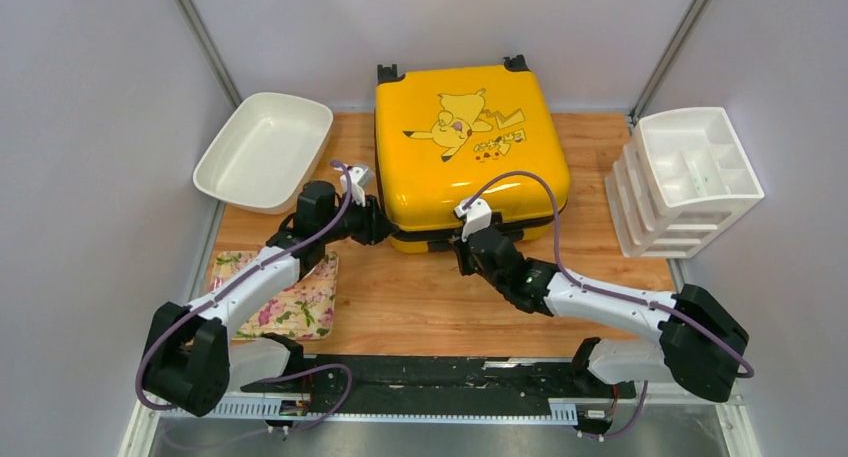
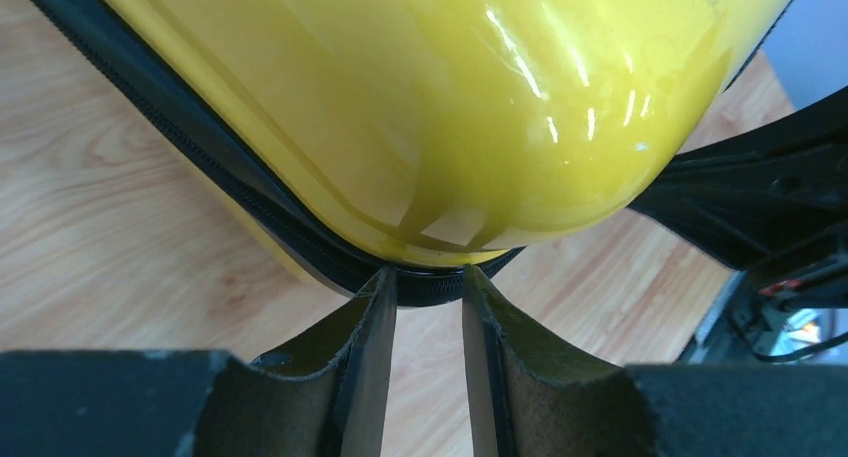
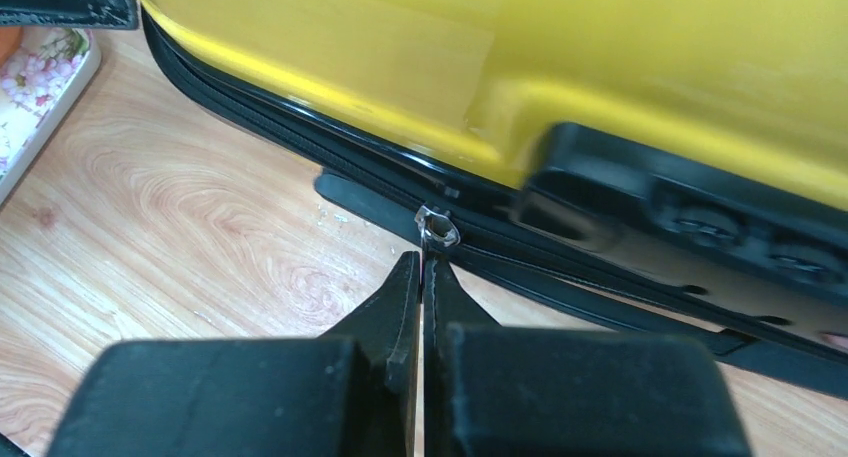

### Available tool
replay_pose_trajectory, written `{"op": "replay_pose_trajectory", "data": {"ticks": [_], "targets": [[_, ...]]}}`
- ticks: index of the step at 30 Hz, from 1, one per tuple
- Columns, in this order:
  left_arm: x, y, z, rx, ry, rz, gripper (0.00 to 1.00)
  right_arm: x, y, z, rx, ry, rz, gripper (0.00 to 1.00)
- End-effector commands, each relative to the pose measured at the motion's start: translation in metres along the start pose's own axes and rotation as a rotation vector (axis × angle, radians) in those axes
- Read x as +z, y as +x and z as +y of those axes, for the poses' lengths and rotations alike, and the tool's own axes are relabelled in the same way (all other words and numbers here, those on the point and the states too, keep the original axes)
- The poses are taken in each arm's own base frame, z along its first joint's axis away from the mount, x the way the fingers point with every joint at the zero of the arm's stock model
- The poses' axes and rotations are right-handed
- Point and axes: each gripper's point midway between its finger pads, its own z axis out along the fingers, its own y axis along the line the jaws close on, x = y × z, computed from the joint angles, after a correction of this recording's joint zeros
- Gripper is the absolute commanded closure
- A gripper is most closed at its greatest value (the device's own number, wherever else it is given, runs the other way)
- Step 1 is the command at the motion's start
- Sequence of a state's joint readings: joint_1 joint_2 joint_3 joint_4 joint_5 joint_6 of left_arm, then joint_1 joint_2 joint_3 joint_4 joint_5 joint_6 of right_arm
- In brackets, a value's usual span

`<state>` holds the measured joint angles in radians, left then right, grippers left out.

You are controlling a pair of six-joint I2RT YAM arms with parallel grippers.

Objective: Open, take out, and arrange the luggage

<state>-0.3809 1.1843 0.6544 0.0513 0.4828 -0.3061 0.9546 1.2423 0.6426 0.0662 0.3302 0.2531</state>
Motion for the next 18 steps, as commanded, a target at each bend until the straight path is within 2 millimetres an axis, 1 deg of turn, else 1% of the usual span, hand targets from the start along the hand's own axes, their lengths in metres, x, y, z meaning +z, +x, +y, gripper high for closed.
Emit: {"op": "replay_pose_trajectory", "data": {"ticks": [1,2,4,5,7,8,9,12,13,14,15,16,17,18], "targets": [[0.020,0.030,-0.031,-0.143,0.112,0.087,0.61,-0.009,-0.047,0.048,0.019,-0.140,-0.126,1.00],[0.023,0.031,-0.032,-0.156,0.115,0.092,0.61,-0.008,-0.051,0.050,0.016,-0.136,-0.133,1.00],[0.028,0.031,-0.040,-0.173,0.129,0.098,0.62,-0.003,-0.051,0.051,0.020,-0.127,-0.125,1.00],[0.031,0.030,-0.049,-0.164,0.148,0.101,0.62,0.002,-0.047,0.054,0.020,-0.132,-0.111,1.00],[0.037,0.034,-0.055,-0.183,0.150,0.115,0.63,0.004,-0.054,0.062,0.026,-0.148,-0.122,1.00],[0.041,0.035,-0.062,-0.178,0.169,0.125,0.64,0.005,-0.052,0.070,0.023,-0.164,-0.115,1.00],[0.043,0.035,-0.066,-0.179,0.175,0.129,0.64,0.004,-0.058,0.077,0.035,-0.177,-0.125,1.00],[0.048,0.032,-0.071,-0.189,0.182,0.128,0.65,0.004,-0.059,0.095,0.044,-0.208,-0.119,1.00],[0.047,0.032,-0.071,-0.189,0.179,0.126,0.66,0.004,-0.063,0.097,0.057,-0.199,-0.128,1.00],[0.045,0.025,-0.070,-0.178,0.168,0.105,0.65,0.005,-0.063,0.099,0.060,-0.201,-0.125,1.00],[0.041,0.019,-0.060,-0.189,0.149,0.084,0.62,0.007,-0.061,0.100,0.054,-0.200,-0.118,1.00],[0.035,0.019,-0.054,-0.217,0.140,0.076,0.59,0.007,-0.068,0.102,0.062,-0.199,-0.128,1.00],[0.023,0.006,-0.052,-0.210,0.154,0.034,0.55,0.009,-0.067,0.100,0.059,-0.184,-0.122,1.00],[0.014,-0.003,-0.033,-0.215,0.107,-0.006,0.54,0.009,-0.070,0.101,0.054,-0.184,-0.125,1.00]]}}
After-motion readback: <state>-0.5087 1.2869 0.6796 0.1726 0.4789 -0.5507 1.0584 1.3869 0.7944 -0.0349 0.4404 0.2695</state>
